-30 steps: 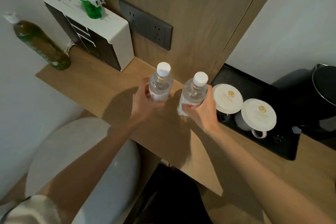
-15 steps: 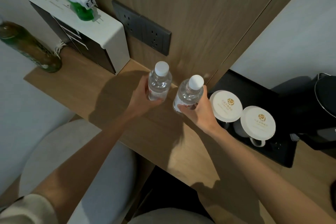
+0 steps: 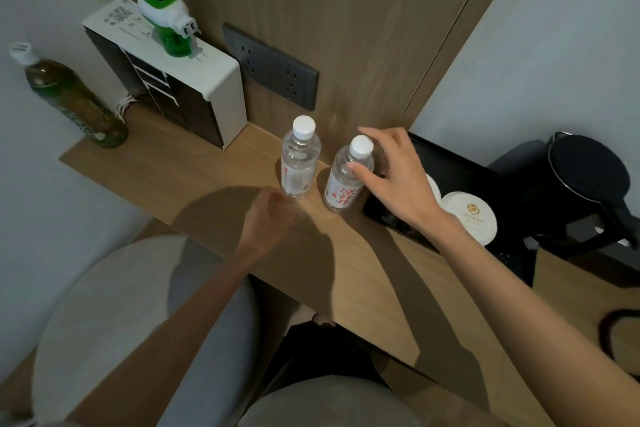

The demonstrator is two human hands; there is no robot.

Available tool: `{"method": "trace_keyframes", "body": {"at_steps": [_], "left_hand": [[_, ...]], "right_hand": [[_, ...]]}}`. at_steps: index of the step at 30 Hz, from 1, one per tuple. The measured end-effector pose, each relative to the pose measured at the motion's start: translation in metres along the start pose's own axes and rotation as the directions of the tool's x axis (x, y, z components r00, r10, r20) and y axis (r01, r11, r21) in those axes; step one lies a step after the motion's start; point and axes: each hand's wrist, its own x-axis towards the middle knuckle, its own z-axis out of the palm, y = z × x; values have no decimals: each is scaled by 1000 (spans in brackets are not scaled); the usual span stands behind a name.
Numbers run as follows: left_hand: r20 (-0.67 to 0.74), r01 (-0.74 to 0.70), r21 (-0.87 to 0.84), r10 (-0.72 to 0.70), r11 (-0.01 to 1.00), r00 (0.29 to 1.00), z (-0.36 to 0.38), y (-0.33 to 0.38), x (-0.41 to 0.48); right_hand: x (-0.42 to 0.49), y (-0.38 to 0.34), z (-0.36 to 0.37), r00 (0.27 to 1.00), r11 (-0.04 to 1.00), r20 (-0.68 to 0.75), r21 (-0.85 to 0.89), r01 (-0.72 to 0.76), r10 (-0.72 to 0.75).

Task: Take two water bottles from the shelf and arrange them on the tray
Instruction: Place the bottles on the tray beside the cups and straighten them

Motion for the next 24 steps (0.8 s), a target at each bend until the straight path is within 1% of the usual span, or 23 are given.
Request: {"method": "trace_keyframes", "body": {"at_steps": [3, 5, 6, 8, 10, 12, 15, 19, 22, 24], "left_hand": [[117, -93, 93, 82, 991, 990, 12, 5, -6], [205, -165, 147, 133, 975, 970, 21, 10, -7], [234, -170, 136, 135, 976, 963, 25, 13, -8], [258, -174, 58, 154, 983, 954, 28, 21, -11], [279, -209, 25, 194, 978, 941, 28, 31, -14], [308, -236, 6, 223, 972, 925, 28, 40, -13], [323, -287, -44, 286, 957, 902, 29, 49, -13], [301, -428, -73, 429, 901, 852, 34, 80, -18], [317, -513, -128, 526, 849, 790, 43, 116, -22], [340, -532, -175, 558, 829, 757, 50, 140, -23]], "right_hand": [[7, -5, -1, 991, 996, 133, -89, 23, -11], [7, -5, -1, 987, 988, 154, -138, 65, -43], [6, -5, -2, 985, 984, 161, -159, 84, -58], [1, -6, -4, 979, 978, 185, -172, 122, -89], [-9, -5, -5, 974, 980, 193, -138, 145, -117], [-20, -6, -8, 980, 987, 162, -91, 135, -119], [-31, -14, -23, 992, 995, 75, -17, 101, -100], [-42, -33, -63, 993, 994, -59, 16, 106, -104], [-51, -42, -93, 981, 993, -165, 35, 109, -102], [-54, -42, -112, 970, 994, -221, 13, 108, -103]]}}
